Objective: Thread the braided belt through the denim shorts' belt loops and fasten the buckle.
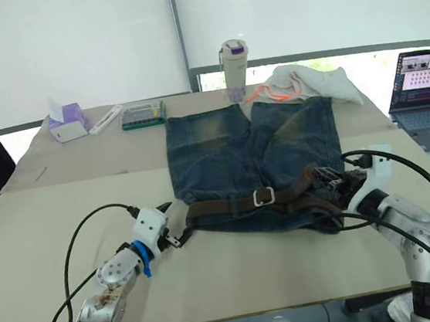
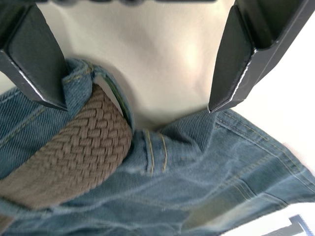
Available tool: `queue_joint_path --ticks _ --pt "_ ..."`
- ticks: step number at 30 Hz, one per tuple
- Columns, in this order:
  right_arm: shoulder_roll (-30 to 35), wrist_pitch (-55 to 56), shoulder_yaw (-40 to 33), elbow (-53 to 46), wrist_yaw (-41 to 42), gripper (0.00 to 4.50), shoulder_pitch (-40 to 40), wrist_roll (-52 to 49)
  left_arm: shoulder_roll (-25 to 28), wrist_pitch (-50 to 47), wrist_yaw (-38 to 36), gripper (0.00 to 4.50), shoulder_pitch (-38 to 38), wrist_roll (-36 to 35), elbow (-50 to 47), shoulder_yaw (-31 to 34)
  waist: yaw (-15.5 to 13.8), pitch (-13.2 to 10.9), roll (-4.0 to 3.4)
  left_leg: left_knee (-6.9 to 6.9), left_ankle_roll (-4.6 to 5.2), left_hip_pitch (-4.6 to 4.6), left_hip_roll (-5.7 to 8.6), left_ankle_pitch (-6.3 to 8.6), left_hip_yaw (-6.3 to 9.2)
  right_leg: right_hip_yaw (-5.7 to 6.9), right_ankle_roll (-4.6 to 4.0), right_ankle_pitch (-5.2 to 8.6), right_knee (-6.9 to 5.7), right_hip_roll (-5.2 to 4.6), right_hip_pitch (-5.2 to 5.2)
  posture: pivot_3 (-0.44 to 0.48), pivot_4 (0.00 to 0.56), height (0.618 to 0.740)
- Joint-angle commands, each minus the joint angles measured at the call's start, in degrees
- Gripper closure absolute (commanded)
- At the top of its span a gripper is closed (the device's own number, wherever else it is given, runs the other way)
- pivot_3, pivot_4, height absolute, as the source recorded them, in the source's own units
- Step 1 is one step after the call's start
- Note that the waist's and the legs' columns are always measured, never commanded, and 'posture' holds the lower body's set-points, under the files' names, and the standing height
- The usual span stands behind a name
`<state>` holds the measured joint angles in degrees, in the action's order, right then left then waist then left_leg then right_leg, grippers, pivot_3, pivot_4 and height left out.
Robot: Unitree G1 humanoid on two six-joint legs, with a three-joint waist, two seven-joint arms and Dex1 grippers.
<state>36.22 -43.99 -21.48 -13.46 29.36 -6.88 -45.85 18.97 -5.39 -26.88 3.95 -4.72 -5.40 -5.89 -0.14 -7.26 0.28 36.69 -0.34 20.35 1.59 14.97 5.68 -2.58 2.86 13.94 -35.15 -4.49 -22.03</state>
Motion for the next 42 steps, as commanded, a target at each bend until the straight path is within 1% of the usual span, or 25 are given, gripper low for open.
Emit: queue_joint_path --ticks 1,2,4,6,9,11,13,15,17,20,21,22,23,25,27,28,31,33,37,39,42 --pt "4.28 2.55 -1.76 0.59 3.39 2.06 1.71 3.28 0.82 -1.02 -1.15 0.0 -1.18 -2.96 -5.63 2.47 0.05 -0.01 0.02 0.0 0.0 -0.01 0.0 0.0 -0.01 0.0 0.0 0.0 0.0 0.01 0.0 0.0 0.15 0.74" --pt "5.44 3.57 -2.43 1.91 3.96 1.62 1.91 4.53 1.25 -1.68 -1.81 0.0 -1.98 -4.08 -7.02 3.19 0.1 -0.01 0.01 0.0 0.0 -0.02 -0.01 0.0 -0.04 -0.02 0.0 0.0 -0.02 0.01 0.0 0.0 0.15 0.74" --pt "6.45 5.05 -3.51 3.75 4.49 0.93 1.52 5.71 2.21 -2.2 -3.16 0.0 -3.28 -5.56 -9.08 3.89 0.25 -0.01 0.02 0.0 0.0 -0.03 -0.04 0.0 -0.06 -0.02 0.0 0.0 -0.02 0.03 0.0 0.0 0.15 0.74" --pt "6.97 5.14 -4.47 3.89 5.64 0.27 0.2 4.68 3.7 -2.7 -6.29 0.0 -4.81 -8.88 -12.42 4.49 0.68 -0.02 0.03 0.0 0.0 -0.05 -0.1 0.0 -0.05 -0.01 -0.01 0.0 -0.04 0.1 -0.01 0.0 0.15 0.74" --pt "7.72 4.24 -5.13 3.62 6.46 0.27 -1.17 4.05 5.6 -4.9 -9.21 0.0 -6.19 -12.92 -15.59 5.99 1.06 -0.04 0.02 -0.04 0.01 -0.06 -0.19 0.01 -0.09 -0.02 -0.02 0.01 -0.05 0.14 0.0 0.0 0.15 0.74" --pt "8.38 5.63 -5.53 4.66 6.96 0.27 -2.07 5.38 6.69 -4.89 -9.96 0.0 -6.52 -13.48 -15.74 7.09 0.96 -0.04 0.01 -0.04 0.01 -0.05 -0.18 0.01 -0.09 -0.01 -0.02 0.01 -0.04 0.14 0.0 0.0 0.15 0.74" --pt "7.72 5.44 -6.03 4.52 7.34 0.27 -4.06 3.67 7.12 -4.7 -10.06 0.0 -5.18 -13.74 -15.28 7.71 0.94 -0.05 0.01 -0.04 0.01 -0.05 -0.16 0.01 -0.09 -0.02 -0.02 0.01 -0.04 0.13 0.0 0.0 0.15 0.74" --pt "6.1 5.01 -4.81 3.07 8.02 0.27 -5.75 2.02 6.49 -5.18 -9.67 0.0 -2.8 -14.13 -14.79 7.48 0.83 -0.06 0.03 -0.04 0.01 -0.05 -0.15 0.0 -0.1 -0.01 -0.02 0.01 -0.02 0.11 0.01 0.0 0.15 0.74" --pt "4.51 5.44 -1.97 2.08 9.3 0.81 -6.62 2.26 5.59 -5.59 -9.88 0.0 -0.58 -14.4 -14.62 6.27 0.71 -0.09 0.1 -0.03 0.01 -0.05 -0.15 0.0 -0.07 0.02 -0.02 0.0 -0.02 0.12 0.02 0.0 0.15 0.74" --pt "1.93 8.53 5.24 1.72 11.71 1.81 -8.08 6.4 5.0 -7.28 -12.01 0.0 2.14 -15.99 -15.04 4.34 0.88 -0.1 0.15 -0.03 0.01 -0.04 -0.15 0.0 -0.08 0.03 -0.02 0.0 0.02 0.12 0.04 0.0 0.15 0.74" --pt "1.06 10.6 7.93 2.55 13.17 2.12 -8.78 8.27 6.0 -7.42 -13.3 0.0 2.55 -15.5 -14.6 3.67 0.94 -0.1 0.14 -0.03 0.01 -0.03 -0.15 0.01 -0.07 0.02 -0.03 0.0 0.03 0.12 0.03 0.0 0.15 0.74" --pt "0.23 12.28 10.08 3.46 14.55 2.63 -9.44 9.5 7.18 -6.76 -14.53 0.0 2.8 -14.41 -13.8 3.08 1.14 -0.12 0.13 -0.03 0.01 -0.03 -0.13 0.01 -0.08 0.01 -0.03 0.0 0.01 0.11 0.01 0.0 0.15 0.74" --pt "-0.42 13.67 12.08 4.38 16.16 2.82 -10.01 10.57 7.95 -5.95 -15.66 0.0 2.95 -13.97 -13.06 2.93 1.26 -0.12 0.13 -0.03 0.01 -0.04 -0.14 0.01 -0.1 -0.02 -0.03 0.0 0.0 0.12 -0.03 0.0 0.15 0.74" --pt "-1.46 16.51 15.35 6.56 18.93 3.61 -10.96 12.78 8.77 -6.25 -17.03 0.0 3.14 -15.04 -11.84 3.58 1.23 -0.14 0.1 -0.04 0.01 -0.04 -0.16 0.01 -0.08 -0.01 -0.04 -0.01 -0.02 0.14 -0.05 0.0 0.15 0.74" --pt "-3.84 19.49 17.22 11.28 20.95 4.21 -12.99 14.2 10.18 -5.69 -19.44 0.0 3.27 -15.55 -11.21 3.62 1.18 -0.16 0.12 -0.04 0.01 -0.08 -0.18 0.01 -0.08 -0.01 -0.06 -0.02 -0.03 0.17 -0.06 0.0 0.15 0.74" --pt "-5.11 21.12 18.1 14.1 21.93 4.37 -14.2 15.04 10.7 -5.15 -20.24 0.0 3.4 -15.36 -10.98 3.63 1.17 -0.18 0.14 -0.04 0.01 -0.09 -0.19 0.01 -0.07 0.02 -0.07 -0.02 -0.03 0.17 -0.05 0.0 0.15 0.74" --pt "-6.24 24.0 20.31 19.49 24.04 4.37 -16.01 18.16 10.89 -4.48 -20.39 0.0 3.53 -15.01 -10.66 3.97 0.89 -0.19 0.14 -0.04 0.01 -0.08 -0.17 0.0 -0.06 0.01 -0.08 -0.03 -0.02 0.15 -0.06 0.0 0.15 0.74" --pt "-5.73 27.49 23.78 23.17 25.78 4.37 -16.04 22.81 10.77 -4.2 -20.2 0.0 3.08 -14.92 -10.67 4.07 0.69 -0.19 0.14 -0.04 0.0 -0.05 -0.13 0.0 -0.03 0.04 -0.08 -0.03 0.0 0.11 -0.08 0.0 0.15 0.74" --pt "-5.1 32.39 30.19 33.35 23.31 4.37 -16.88 33.94 10.49 -1.8 -20.31 0.0 1.11 -13.92 -9.48 3.77 0.97 -0.17 0.14 -0.04 0.0 -0.1 -0.12 0.0 -0.07 0.0 -0.09 -0.04 -0.01 0.08 -0.07 0.0 0.15 0.74" --pt "-4.35 33.97 31.58 35.28 23.74 4.37 -16.54 36.51 10.37 -1.2 -20.1 0.0 0.8 -13.87 -9.02 4.01 1.02 -0.06 0.21 -0.04 0.0 -0.18 -0.17 0.0 -0.07 0.0 -0.1 -0.04 -0.04 0.12 -0.03 0.0 0.15 0.74" --pt "-3.15 35.36 33.18 35.49 23.73 4.37 -15.34 39.62 10.38 0.16 -20.08 0.0 0.38 -13.31 -7.9 4.27 0.95 0.08 0.35 -0.04 0.0 -0.21 -0.22 0.0 -0.04 0.04 -0.12 -0.04 -0.05 0.18 0.02 0.0 0.15 0.74"
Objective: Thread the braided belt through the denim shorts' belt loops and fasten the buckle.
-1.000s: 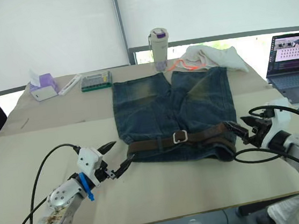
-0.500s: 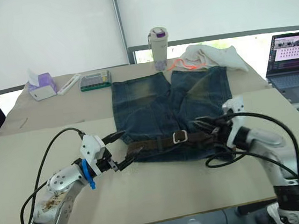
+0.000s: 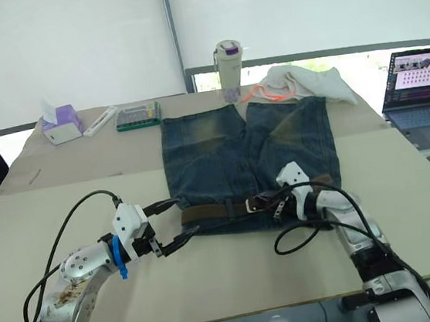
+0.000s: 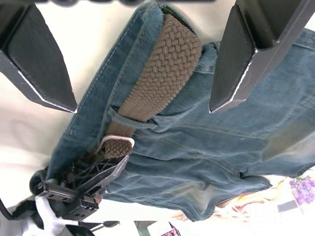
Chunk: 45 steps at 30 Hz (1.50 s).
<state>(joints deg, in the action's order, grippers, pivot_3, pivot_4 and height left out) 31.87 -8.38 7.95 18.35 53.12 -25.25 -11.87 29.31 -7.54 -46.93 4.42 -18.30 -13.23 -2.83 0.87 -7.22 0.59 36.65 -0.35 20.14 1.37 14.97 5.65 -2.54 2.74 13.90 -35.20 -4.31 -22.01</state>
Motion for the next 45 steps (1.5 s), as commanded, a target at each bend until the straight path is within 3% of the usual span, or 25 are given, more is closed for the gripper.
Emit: queue_joint_path --ticks 1,4,9,15,21,29,34,45 --pt "1.3 0.26 3.78 3.41 -0.19 4.37 3.24 6.01 0.04 2.91 -0.14 0.0 -0.18 0.55 0.53 1.14 -0.13 0.1 0.1 0.0 0.0 -0.01 0.01 0.0 0.0 0.01 0.0 0.0 0.01 -0.01 0.03 0.0 0.15 0.74" --pt "1.42 0.54 2.07 0.93 -0.05 4.37 3.91 4.87 0.07 4.13 -0.49 0.0 -0.39 0.9 1.82 0.98 -0.23 0.21 0.27 0.0 0.0 -0.03 0.03 0.0 0.04 0.03 0.0 0.0 0.06 -0.04 0.09 0.0 0.15 0.74" --pt "-0.08 -1.12 -6.95 -5.11 -0.91 4.37 2.51 -4.08 0.54 5.34 -0.96 0.0 -0.43 1.16 2.96 1.16 -0.28 0.09 0.13 0.0 -0.01 0.07 0.08 0.0 0.04 0.02 0.01 0.0 0.06 -0.1 0.0 0.0 0.15 0.74" --pt "1.54 -10.71 -12.02 -16.8 2.12 4.37 1.45 -14.32 0.52 5.88 -1.42 0.0 -0.37 1.41 3.6 1.12 0.01 -0.16 -0.21 0.0 0.0 0.14 0.06 0.01 0.02 -0.04 0.0 0.0 0.0 -0.09 -0.12 0.0 0.15 0.74" --pt "1.47 -16.42 -7.34 -22.01 1.71 4.37 -0.26 -13.12 0.27 4.96 -1.23 0.0 0.1 1.25 2.62 0.64 0.03 -0.17 -0.21 -0.01 0.0 0.13 0.02 0.01 0.02 -0.01 0.0 0.0 0.01 -0.05 -0.11 0.0 0.15 0.74" --pt "1.41 -14.86 0.12 -16.18 -0.76 4.37 -2.12 -3.11 -0.06 5.83 -1.11 0.0 -0.59 1.87 2.69 0.13 -0.21 -0.17 -0.21 -0.01 0.0 0.15 0.08 0.0 0.01 0.0 0.01 0.0 0.03 -0.09 -0.13 0.0 0.15 0.74" --pt "5.16 -13.43 4.88 -11.99 0.75 4.37 1.2 3.41 -0.48 6.73 -0.89 0.0 -1.25 2.26 3.02 0.12 -0.3 -0.15 -0.17 -0.01 -0.01 0.11 0.08 0.0 0.04 0.02 0.01 0.0 0.05 -0.1 -0.08 0.0 0.15 0.74" --pt "6.74 -15.17 6.08 -11.0 -1.3 4.37 2.98 7.19 -0.61 5.5 -0.56 0.0 -0.69 2.22 1.65 -0.28 -0.88 0.0 0.04 -0.01 -0.01 0.05 0.1 0.0 0.06 0.05 0.01 0.0 0.08 -0.12 0.03 0.0 0.15 0.74"
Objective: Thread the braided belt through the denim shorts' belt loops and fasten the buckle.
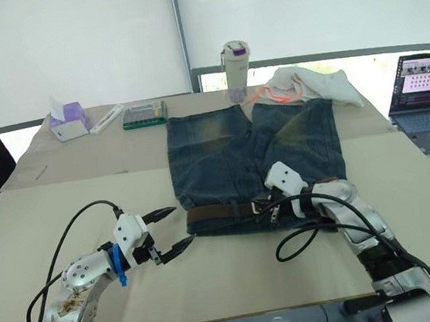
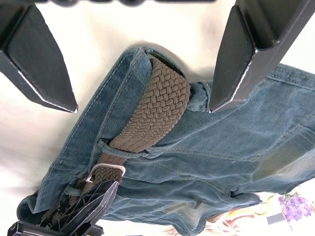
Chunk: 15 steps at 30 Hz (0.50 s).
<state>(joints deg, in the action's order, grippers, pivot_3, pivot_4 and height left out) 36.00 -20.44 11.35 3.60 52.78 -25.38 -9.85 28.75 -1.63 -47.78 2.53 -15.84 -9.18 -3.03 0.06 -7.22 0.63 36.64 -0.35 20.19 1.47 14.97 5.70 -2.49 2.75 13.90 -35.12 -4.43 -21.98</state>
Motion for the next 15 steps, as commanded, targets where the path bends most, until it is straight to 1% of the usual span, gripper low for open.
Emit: queue_joint_path --ticks 1,7,11,15 --pt "2.57 -3.27 2.72 4.24 -1.41 4.37 3.35 5.34 -0.03 -0.72 0.35 0.0 1.51 -0.31 -2.47 -0.08 -0.23 0.03 0.03 0.0 0.0 -0.01 0.0 0.0 0.0 0.0 0.0 0.0 0.0 0.0 0.01 0.0 0.15 0.74" --pt "0.3 -4.74 2.67 6.55 -2.93 4.37 5.56 4.12 -0.08 -3.04 0.87 0.0 2.92 -0.5 -3.86 -0.36 -0.64 0.17 0.26 0.02 0.0 -0.16 0.03 0.0 0.05 0.06 0.01 0.01 0.08 -0.02 0.27 0.0 0.15 0.74" --pt "-4.02 -6.56 -0.21 9.66 -5.85 4.37 7.02 1.58 -0.08 -5.14 1.51 0.0 3.56 -0.75 -5.66 -0.49 -0.56 0.28 0.48 0.01 -0.04 -0.61 -0.05 0.07 0.09 0.11 0.04 0.08 0.13 0.02 0.73 0.0 0.15 0.74" --pt "-8.96 -11.12 -6.64 11.11 -7.45 4.37 8.37 -5.19 -0.11 -5.41 1.64 0.0 3.38 -0.53 -5.73 -0.42 -0.41 0.33 0.54 0.01 -0.12 -0.89 -0.06 0.17 0.07 0.07 0.22 0.26 0.12 0.01 0.98 0.0 0.15 0.74"
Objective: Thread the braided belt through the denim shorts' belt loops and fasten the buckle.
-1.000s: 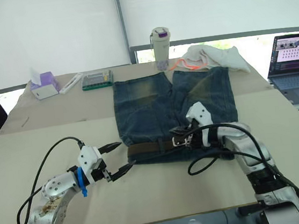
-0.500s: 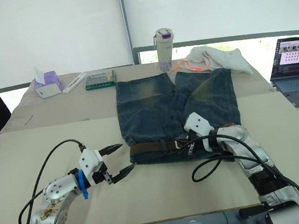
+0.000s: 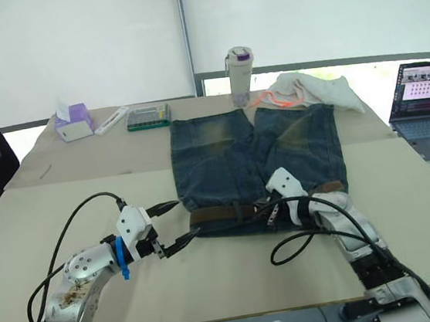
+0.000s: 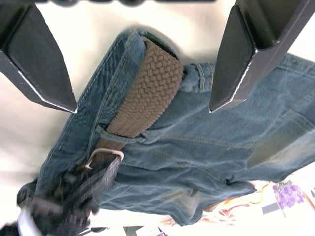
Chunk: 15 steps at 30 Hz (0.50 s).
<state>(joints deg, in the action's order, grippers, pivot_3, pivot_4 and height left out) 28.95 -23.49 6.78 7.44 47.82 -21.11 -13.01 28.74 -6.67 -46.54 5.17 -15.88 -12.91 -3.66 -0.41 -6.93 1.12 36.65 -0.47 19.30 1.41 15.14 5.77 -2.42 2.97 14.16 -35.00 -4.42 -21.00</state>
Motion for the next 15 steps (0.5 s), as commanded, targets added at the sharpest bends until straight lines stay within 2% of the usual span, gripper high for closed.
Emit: queue_joint_path --ticks 1,3,6,10,15 --pt "-3.01 -8.77 -3.61 7.07 -1.88 4.37 4.68 -4.23 -0.04 -0.33 0.39 0.0 0.53 -0.45 -2.12 0.18 0.15 0.05 0.08 0.0 0.0 0.0 -0.02 0.01 0.01 0.01 -0.02 0.0 -0.01 0.02 0.0 0.0 0.15 0.74" --pt "-3.54 -9.0 -4.55 6.48 -0.94 4.37 5.88 -5.53 -0.04 -0.32 0.44 0.0 0.22 -0.35 -2.38 0.07 0.14 0.02 0.02 0.0 0.0 0.01 -0.03 0.02 0.03 0.01 -0.1 -0.03 -0.01 0.03 -0.02 0.0 0.15 0.74" --pt "-0.9 -6.01 -0.64 6.47 -0.65 4.37 7.56 -0.81 -0.24 0.75 0.26 0.0 -0.65 -0.13 -1.87 -0.1 0.16 0.07 -0.08 0.0 -0.01 0.0 -0.01 0.08 0.01 -0.01 -0.11 -0.02 -0.01 0.01 -0.02 0.0 0.15 0.74" --pt "0.27 -0.62 2.36 8.66 -0.95 4.37 7.62 2.59 -0.44 1.6 -0.02 0.0 -0.87 0.04 -1.2 -0.37 -0.04 0.2 0.01 0.0 -0.03 -0.02 0.0 0.11 0.02 0.02 0.14 0.16 0.01 0.0 -0.01 0.0 0.15 0.74" --pt "-0.2 6.98 2.77 11.42 -1.68 4.37 7.08 5.02 -0.61 1.8 -0.23 0.0 -0.19 0.29 -0.62 -0.83 0.07 0.36 0.21 0.0 -0.05 -0.03 -0.02 0.12 0.01 0.02 0.26 0.25 0.0 0.01 0.03 0.0 0.15 0.74"
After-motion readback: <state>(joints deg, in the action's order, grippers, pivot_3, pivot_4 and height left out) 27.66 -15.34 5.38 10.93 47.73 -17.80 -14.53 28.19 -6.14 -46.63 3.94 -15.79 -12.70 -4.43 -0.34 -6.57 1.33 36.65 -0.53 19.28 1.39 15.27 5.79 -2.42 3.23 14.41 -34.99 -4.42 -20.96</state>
